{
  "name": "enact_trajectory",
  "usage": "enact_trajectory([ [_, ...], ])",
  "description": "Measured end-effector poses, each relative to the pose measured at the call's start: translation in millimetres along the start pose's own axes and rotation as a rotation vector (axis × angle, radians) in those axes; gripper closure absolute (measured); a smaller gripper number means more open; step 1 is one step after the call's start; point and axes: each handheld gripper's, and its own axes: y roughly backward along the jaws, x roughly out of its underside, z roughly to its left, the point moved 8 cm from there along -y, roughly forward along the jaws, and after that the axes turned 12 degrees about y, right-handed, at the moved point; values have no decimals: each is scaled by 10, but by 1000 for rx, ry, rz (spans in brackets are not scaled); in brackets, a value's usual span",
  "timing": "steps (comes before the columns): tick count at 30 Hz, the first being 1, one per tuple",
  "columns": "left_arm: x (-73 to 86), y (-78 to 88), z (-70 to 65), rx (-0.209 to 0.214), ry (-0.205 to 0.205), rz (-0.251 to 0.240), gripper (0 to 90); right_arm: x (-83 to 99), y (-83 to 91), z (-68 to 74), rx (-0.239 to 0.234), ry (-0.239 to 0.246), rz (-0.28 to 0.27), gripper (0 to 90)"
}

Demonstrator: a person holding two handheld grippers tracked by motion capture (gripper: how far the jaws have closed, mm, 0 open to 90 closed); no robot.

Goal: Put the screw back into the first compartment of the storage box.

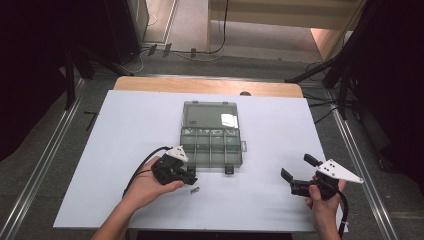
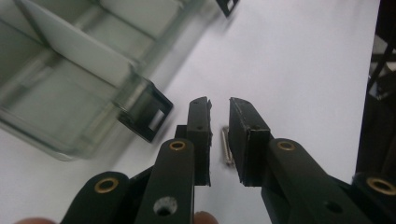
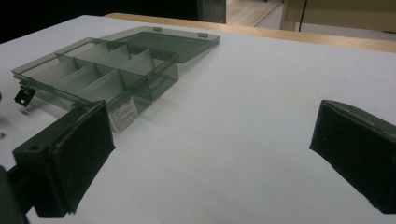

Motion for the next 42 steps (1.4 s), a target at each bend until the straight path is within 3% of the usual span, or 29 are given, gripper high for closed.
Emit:
enact_trajectory([
  [2,40,-62,4,-18,-3,39,782,2,-1,2,-1,-1,1,0],
  [4,50,-102,-1,-16,2,49,785,2,-1,2,-1,-2,1,0],
  [5,56,-118,0,-22,2,54,828,3,-2,2,-1,-1,1,0],
  [10,68,-145,-14,-21,0,69,827,9,-1,-3,2,-6,2,0],
  [17,83,-167,-21,-13,6,83,826,12,-7,-4,2,-5,3,0],
  [23,78,-170,-5,-39,8,81,824,17,-8,-11,4,-8,4,0],
  [26,51,-133,-28,-14,21,63,823,15,-3,-16,3,-10,1,0],
  [32,80,-200,-81,-14,3,92,819,21,-2,-20,4,-15,5,0],
  [37,87,-211,-88,-41,-11,96,827,26,-3,-26,6,-14,7,0],
  [42,101,-215,-96,-79,-64,96,853,36,-14,-29,8,-15,10,0],
])
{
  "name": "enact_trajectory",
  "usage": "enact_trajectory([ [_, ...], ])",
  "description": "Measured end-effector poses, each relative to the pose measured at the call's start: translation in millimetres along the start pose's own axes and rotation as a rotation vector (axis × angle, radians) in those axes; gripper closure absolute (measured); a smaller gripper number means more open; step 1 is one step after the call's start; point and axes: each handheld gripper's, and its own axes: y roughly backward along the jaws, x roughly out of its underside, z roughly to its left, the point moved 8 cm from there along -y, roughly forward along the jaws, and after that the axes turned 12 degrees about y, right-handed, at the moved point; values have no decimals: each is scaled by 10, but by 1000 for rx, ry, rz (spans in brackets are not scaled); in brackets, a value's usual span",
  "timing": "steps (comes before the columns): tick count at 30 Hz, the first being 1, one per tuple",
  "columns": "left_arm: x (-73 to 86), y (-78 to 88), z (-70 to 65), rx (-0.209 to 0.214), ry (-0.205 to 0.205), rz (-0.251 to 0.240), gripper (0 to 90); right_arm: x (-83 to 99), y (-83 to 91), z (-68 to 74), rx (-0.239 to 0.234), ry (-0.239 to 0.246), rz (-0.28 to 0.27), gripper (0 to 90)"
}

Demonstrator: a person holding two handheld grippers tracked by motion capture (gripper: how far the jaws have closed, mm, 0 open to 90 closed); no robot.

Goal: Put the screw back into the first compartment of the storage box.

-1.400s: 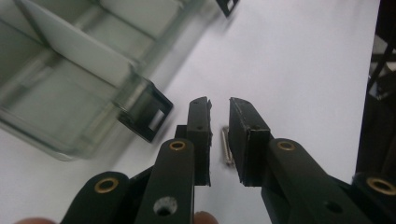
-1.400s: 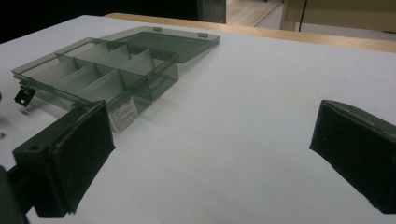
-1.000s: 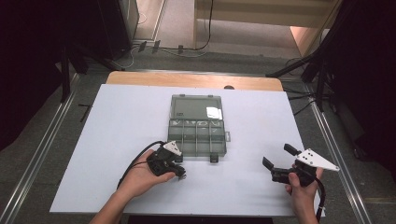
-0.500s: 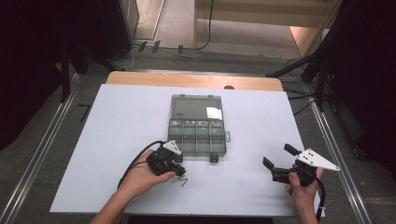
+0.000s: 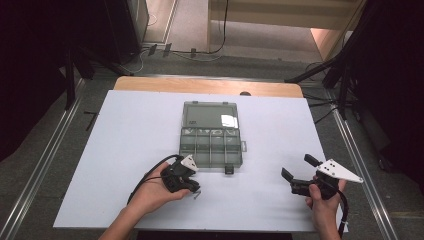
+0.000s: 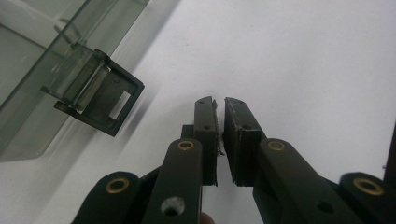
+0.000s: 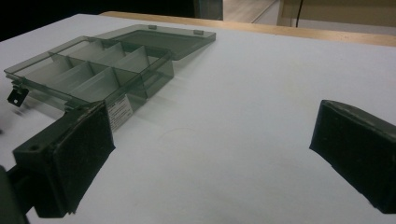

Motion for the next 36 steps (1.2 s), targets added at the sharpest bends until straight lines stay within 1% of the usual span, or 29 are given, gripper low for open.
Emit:
enact_trajectory([
  [5,2,-7,-12,-26,-21,-5,874,-7,6,-2,2,-6,-4,0],
  [8,1,-5,-18,-32,-29,-6,879,-2,-1,2,-3,-6,-3,0],
  [9,2,-3,-19,-37,-41,-4,880,-2,-1,3,-4,-7,-3,0],
  [10,2,-2,-19,-35,-44,-5,880,-4,-2,3,-3,-8,-3,0],
  [15,0,7,1,-3,-20,-12,881,-11,6,-2,0,-9,-7,0],
  [17,-2,9,-1,4,-20,-16,881,-15,12,2,-3,-10,-10,0],
  [19,-13,20,-5,11,-19,-24,881,-16,11,2,-3,-2,-12,0],
  [21,-30,39,-11,20,-10,-37,881,-16,11,13,-7,-2,-10,0],
  [25,-56,109,16,22,-10,-50,881,-19,0,24,-12,1,-13,0],
  [26,-68,130,28,18,-2,-61,881,-19,0,26,-13,2,-12,0],
  [31,-101,218,96,19,18,-89,880,-15,-1,23,-15,4,-11,0],
  [34,-122,282,129,14,25,-108,880,-19,2,24,-14,5,-12,0],
  [36,-142,328,142,20,33,-124,881,-20,1,27,-15,5,-12,0],
])
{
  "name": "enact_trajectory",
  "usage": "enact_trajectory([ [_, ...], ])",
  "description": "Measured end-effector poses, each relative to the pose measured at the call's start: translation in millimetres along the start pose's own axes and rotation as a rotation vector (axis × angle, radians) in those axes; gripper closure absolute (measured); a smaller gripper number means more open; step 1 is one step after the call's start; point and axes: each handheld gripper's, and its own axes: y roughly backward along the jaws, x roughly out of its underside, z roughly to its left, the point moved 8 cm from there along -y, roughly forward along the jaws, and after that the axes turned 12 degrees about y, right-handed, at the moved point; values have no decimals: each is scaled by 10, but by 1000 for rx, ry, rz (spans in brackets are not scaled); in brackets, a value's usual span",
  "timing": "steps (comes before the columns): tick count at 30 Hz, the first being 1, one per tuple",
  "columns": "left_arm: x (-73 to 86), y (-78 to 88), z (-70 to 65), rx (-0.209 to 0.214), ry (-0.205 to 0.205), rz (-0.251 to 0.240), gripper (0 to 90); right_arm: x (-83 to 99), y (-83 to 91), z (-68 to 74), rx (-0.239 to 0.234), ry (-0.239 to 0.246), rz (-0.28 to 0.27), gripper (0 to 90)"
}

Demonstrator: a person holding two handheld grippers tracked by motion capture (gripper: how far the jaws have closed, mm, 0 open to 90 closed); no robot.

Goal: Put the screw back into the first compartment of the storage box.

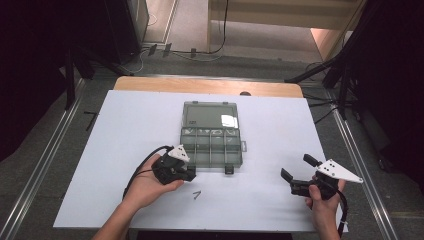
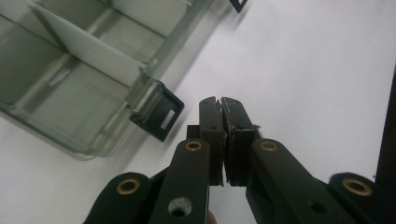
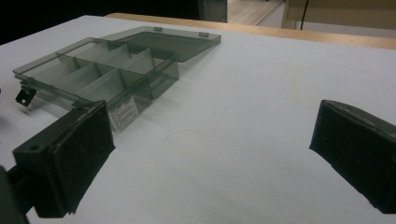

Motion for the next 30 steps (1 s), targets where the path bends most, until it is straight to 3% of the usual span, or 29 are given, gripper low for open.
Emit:
enact_trajectory([
  [14,-252,221,146,-2,26,-89,881,-3,-33,36,-6,6,5,0],
  [30,-438,266,393,-26,62,-116,881,4,-42,47,-13,7,9,0],
])
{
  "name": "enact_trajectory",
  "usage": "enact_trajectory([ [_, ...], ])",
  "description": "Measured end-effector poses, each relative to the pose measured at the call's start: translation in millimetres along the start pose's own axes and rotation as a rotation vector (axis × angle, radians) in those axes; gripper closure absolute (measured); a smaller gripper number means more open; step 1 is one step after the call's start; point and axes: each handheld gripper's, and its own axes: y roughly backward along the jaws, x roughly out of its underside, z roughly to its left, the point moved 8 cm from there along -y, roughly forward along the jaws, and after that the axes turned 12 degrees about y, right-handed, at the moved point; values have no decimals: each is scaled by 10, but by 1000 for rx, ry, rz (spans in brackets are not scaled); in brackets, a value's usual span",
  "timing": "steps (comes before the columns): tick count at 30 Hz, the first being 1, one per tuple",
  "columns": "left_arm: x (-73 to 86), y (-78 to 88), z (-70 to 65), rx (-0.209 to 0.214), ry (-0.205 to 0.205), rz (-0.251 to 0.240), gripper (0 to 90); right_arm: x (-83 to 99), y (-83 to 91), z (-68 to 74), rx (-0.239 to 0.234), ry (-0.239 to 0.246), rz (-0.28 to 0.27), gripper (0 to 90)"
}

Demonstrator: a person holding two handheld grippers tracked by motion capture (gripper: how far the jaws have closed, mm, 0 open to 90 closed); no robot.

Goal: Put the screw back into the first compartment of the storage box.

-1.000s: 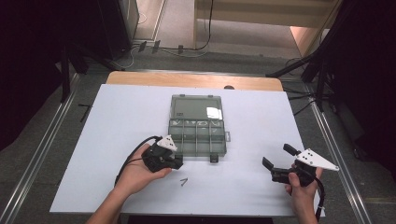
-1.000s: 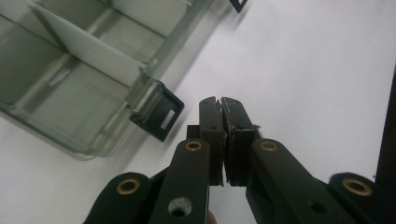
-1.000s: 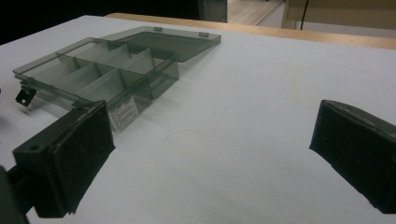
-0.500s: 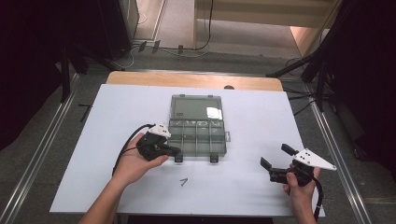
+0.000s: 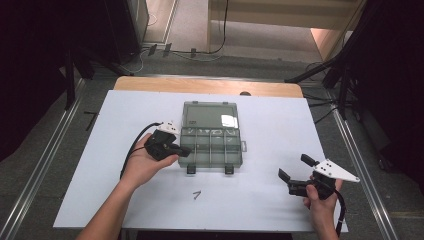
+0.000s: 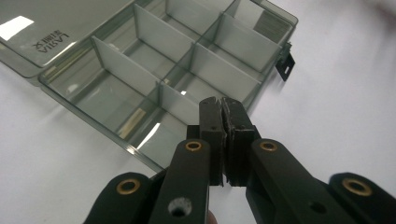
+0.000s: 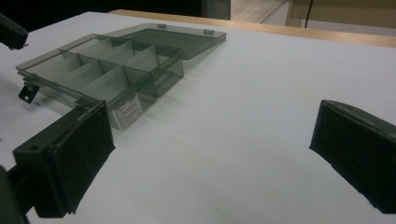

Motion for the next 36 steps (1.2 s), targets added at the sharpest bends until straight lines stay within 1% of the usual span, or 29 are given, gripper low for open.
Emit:
enact_trajectory([
  [2,-28,4,21,-7,-4,0,881,2,-2,0,0,1,1,0],
  [8,-116,24,98,-12,13,-15,881,-3,-6,15,-2,3,2,0],
  [9,-131,24,118,-22,9,-15,881,-5,-5,18,-4,4,2,0],
  [12,-166,17,150,-27,18,-22,880,-2,-8,16,-5,2,2,0],
  [14,-190,1,181,-20,27,-25,881,4,-13,9,-4,1,4,0],
  [19,-243,-61,247,-32,29,-27,880,4,-14,10,-4,4,5,0],
  [24,-287,-117,291,-32,38,-24,881,7,-19,13,-4,3,5,0],
  [26,-306,-137,328,-44,47,-27,881,7,-20,12,-4,8,5,0],
  [31,-326,-178,410,-54,66,-29,881,6,-18,12,-4,9,3,0],
  [36,-347,-239,498,-76,79,-32,880,9,-23,11,-6,3,4,0],
])
